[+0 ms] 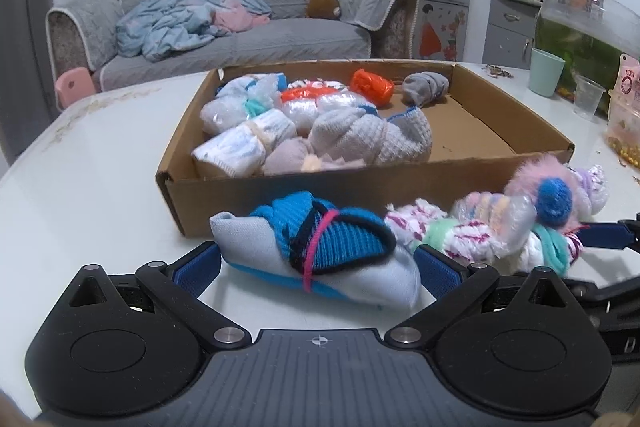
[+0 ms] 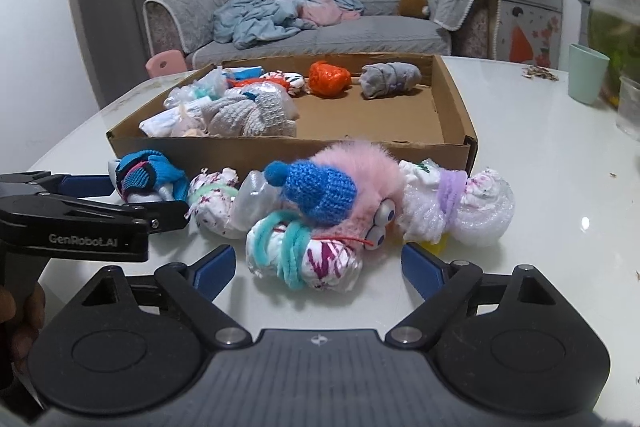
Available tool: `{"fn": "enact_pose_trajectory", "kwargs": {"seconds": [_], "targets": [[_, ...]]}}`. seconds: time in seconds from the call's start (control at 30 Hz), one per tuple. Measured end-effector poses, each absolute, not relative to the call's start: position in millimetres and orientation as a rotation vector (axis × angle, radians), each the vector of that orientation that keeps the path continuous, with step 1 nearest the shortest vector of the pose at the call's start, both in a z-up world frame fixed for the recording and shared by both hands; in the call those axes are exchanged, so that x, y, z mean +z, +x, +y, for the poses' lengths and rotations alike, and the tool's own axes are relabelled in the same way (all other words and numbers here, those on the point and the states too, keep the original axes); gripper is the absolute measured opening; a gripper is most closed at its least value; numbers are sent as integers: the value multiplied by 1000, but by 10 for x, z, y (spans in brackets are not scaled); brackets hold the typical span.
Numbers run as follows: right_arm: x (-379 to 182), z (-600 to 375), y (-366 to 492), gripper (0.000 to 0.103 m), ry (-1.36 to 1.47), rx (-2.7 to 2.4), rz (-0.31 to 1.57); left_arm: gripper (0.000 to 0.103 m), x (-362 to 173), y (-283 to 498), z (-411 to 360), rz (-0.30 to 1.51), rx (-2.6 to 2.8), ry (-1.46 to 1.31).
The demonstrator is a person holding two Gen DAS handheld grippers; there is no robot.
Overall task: Organize objects
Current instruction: 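Grasp the blue-white sock bundle with the left tool while the right tool grasps the teal-tasseled sock roll, then carry both bundles over the box, lower them inside and open both tools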
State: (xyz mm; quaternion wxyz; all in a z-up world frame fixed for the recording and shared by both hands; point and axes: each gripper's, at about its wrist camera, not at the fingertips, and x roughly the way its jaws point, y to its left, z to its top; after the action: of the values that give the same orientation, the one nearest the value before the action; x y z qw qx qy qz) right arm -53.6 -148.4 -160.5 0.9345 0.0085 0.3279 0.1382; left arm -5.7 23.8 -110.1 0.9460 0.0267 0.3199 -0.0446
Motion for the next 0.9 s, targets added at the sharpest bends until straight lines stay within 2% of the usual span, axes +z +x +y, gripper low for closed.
{"fn": "enact_pose_trajectory", "kwargs": {"seconds": [0.17,0.27,0.3,0.33,0.37,0.7,0.9], "targets": [[-1603,-1451,-525,85,10,263,676,103,-1109,25,240,656,-102,56],[-1599,-1427,-553,65,-18,245,663,100,-1110,41,253,653,-107,36],[-1599,-1422,-566,57,-28,246,657,92,-1112,45,257,655,-106,34],[-1601,-1431,-595,53,-32,252,650,85,-1116,45,258,659,-101,40],[-1598,-1433,-601,50,-31,257,647,83,-1126,40,265,668,-111,40],[-1541,-1626,-856,48,-43,363,601,81,-1102,-288,296,659,-128,26],[-1153,-1922,-942,48,-83,445,511,81,-764,-470,300,607,-194,88]]}}
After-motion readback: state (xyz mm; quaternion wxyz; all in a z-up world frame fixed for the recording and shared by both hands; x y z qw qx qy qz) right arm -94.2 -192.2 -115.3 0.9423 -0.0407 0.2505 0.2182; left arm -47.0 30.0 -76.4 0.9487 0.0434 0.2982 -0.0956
